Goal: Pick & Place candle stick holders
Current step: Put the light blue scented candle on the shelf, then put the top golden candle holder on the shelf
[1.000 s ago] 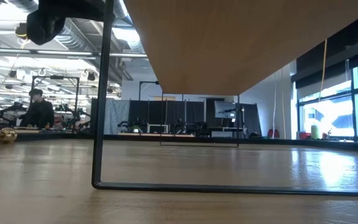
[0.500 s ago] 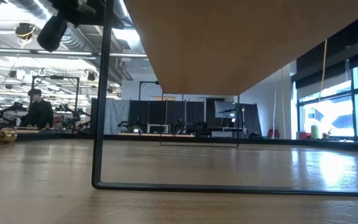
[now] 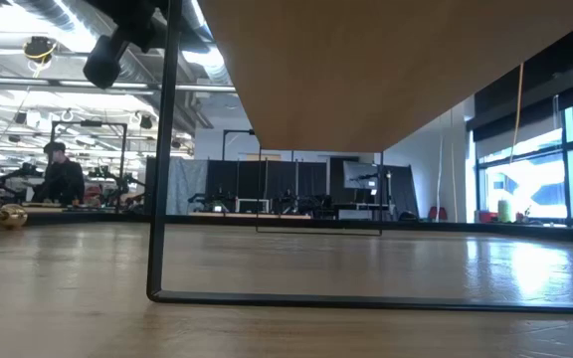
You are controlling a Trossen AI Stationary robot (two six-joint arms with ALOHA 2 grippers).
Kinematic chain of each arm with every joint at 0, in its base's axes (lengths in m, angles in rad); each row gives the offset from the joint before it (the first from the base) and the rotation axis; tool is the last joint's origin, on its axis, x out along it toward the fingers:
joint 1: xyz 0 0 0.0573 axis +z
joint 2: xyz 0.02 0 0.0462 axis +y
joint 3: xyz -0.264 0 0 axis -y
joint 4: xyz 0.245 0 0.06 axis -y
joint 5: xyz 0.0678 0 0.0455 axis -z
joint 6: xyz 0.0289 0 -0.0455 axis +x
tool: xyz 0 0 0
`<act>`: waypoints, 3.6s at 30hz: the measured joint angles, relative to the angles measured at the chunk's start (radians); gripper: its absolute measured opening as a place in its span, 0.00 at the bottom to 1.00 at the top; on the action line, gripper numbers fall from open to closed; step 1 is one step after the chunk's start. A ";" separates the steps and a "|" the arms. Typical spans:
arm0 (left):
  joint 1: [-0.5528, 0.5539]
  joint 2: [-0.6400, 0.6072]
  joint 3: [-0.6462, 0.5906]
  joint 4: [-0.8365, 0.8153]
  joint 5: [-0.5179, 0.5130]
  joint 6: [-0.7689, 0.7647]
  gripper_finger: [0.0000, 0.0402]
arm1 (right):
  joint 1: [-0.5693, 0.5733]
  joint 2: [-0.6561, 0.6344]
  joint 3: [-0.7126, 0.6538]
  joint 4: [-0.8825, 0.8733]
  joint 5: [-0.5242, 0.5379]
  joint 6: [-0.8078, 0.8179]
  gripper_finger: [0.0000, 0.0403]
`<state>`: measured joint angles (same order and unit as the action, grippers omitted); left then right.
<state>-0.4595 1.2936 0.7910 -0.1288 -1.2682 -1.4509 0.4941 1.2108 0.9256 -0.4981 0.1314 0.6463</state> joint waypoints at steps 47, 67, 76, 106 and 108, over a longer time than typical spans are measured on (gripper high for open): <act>0.016 0.000 0.000 0.051 0.015 0.027 0.00 | -0.126 0.026 0.009 0.007 0.034 -0.133 0.01; 0.237 -0.292 0.000 -0.080 0.644 0.469 0.00 | -0.052 0.023 0.265 -0.421 0.187 0.136 0.01; 0.338 -0.379 0.000 -0.311 0.945 0.522 0.00 | -0.010 0.023 0.265 -0.734 0.072 0.554 0.02; 0.294 -0.298 -0.021 -1.041 1.257 -0.082 0.01 | 0.025 0.028 0.265 -0.750 0.131 0.719 0.02; 0.295 -0.280 -0.050 -0.987 1.299 -0.112 0.03 | 0.025 0.028 0.265 -0.751 0.163 0.717 0.02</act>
<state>-0.1646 1.0137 0.7415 -1.1160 0.0308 -1.5632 0.5189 1.2388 1.1908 -1.2492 0.2947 1.3634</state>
